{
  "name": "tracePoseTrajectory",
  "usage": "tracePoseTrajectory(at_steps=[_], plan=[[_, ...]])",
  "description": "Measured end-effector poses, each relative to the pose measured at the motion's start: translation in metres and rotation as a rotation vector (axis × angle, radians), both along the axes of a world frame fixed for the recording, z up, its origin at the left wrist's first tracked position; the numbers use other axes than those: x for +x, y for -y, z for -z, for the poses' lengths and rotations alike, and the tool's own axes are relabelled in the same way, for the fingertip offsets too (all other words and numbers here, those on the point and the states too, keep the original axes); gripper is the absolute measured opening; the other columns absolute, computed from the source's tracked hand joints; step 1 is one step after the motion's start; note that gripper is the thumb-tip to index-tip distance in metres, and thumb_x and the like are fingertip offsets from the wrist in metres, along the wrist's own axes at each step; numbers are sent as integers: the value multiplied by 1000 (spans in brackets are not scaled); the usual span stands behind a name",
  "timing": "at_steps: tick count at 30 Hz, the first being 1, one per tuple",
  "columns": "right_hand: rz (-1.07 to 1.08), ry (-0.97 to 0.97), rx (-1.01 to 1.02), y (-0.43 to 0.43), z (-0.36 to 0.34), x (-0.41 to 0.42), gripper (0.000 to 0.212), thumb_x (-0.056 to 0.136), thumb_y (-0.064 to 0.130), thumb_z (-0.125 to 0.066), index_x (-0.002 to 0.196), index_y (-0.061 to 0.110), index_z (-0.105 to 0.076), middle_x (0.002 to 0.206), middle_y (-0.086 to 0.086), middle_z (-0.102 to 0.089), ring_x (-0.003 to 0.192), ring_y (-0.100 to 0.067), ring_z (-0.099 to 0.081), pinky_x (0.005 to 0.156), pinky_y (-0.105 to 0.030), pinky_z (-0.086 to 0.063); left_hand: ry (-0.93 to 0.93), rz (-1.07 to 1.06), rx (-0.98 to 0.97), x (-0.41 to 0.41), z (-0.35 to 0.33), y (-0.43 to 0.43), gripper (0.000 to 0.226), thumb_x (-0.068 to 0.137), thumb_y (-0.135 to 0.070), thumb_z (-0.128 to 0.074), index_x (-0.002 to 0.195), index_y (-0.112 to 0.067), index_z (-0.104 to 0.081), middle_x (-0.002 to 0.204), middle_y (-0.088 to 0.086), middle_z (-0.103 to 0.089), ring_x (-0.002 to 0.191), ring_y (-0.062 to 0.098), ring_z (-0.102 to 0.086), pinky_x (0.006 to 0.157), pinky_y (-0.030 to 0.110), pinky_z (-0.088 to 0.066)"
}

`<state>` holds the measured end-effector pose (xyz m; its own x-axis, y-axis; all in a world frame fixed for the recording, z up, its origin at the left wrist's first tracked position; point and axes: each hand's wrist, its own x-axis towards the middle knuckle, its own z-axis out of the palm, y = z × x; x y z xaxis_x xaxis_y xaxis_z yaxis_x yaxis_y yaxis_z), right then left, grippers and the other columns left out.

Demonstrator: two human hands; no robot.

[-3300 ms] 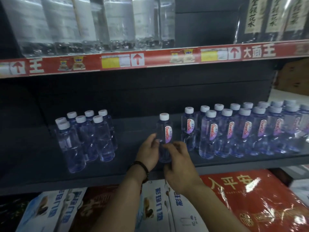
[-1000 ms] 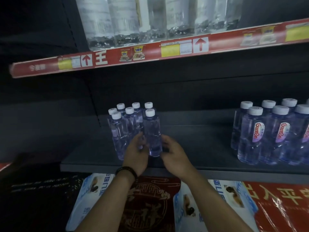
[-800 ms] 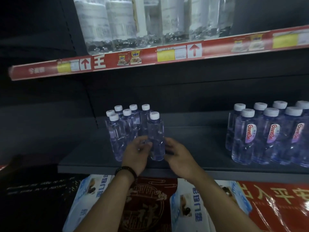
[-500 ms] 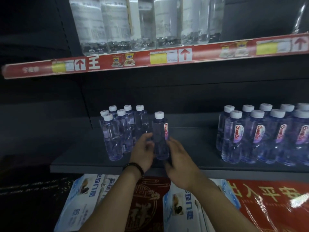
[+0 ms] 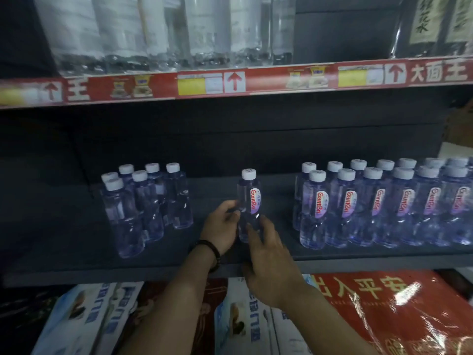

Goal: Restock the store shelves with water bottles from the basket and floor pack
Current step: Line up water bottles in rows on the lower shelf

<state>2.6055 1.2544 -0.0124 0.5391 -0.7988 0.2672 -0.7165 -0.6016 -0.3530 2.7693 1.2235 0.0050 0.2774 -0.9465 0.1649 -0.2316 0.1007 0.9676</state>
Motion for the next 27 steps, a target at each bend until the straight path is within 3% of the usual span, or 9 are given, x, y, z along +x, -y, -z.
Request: tracePoseTrajectory(at_steps=[3, 6, 8, 19, 24, 27], plan=[[7, 52, 18, 8, 2, -4, 93, 92, 22, -65, 168, 19, -11, 171, -5, 17, 160, -32, -12, 125, -46, -35, 33, -38, -35, -9, 14, 11, 34, 102, -16, -51, 115, -38, -74, 104, -7, -80, 99, 15, -76, 97, 49, -60], [34, 55, 29, 11, 3, -6, 94, 98, 24, -62, 169, 15, 0, 169, -8, 32, 162, -32, 7, 133, -41, -16, -23, 9, -21, -18, 13, 19, 37, 104, -15, -50, 117, -40, -75, 106, -8, -80, 102, 15, -76, 100, 49, -59], [66, 45, 49, 14, 1, -8, 94, 100, 28, -60, 169, 16, 3, 169, -9, 33, 162, -32, 12, 132, -40, -10, -32, 32, -10, -22, 12, 28, 36, 105, -17, -52, 115, -43, -75, 108, -8, -80, 103, 15, -76, 100, 50, -59], [209, 112, 125, 27, 3, -19, 97, 99, 32, -64, 169, 16, 1, 172, -15, 19, 162, -37, 6, 133, -44, -13, -34, 93, -18, -52, 11, 55, 40, 106, -23, -53, 103, -57, -74, 110, -11, -80, 105, 16, -76, 101, 49, -58], [219, 182, 178, 34, 3, -20, 97, 96, 24, -68, 169, 17, -3, 173, -12, 15, 163, -37, -3, 130, -46, -25, -39, 89, -25, -62, 12, 55, 36, 109, -17, -49, 122, -41, -73, 111, -12, -79, 106, 11, -75, 102, 45, -58], [224, 223, 257, 30, -3, -16, 94, 98, 19, -65, 168, 16, -3, 173, -15, 20, 163, -36, -5, 130, -43, -25, -28, 98, -11, -63, 10, 55, 40, 111, -18, -42, 128, -36, -72, 118, -12, -78, 111, 8, -73, 106, 42, -56]])
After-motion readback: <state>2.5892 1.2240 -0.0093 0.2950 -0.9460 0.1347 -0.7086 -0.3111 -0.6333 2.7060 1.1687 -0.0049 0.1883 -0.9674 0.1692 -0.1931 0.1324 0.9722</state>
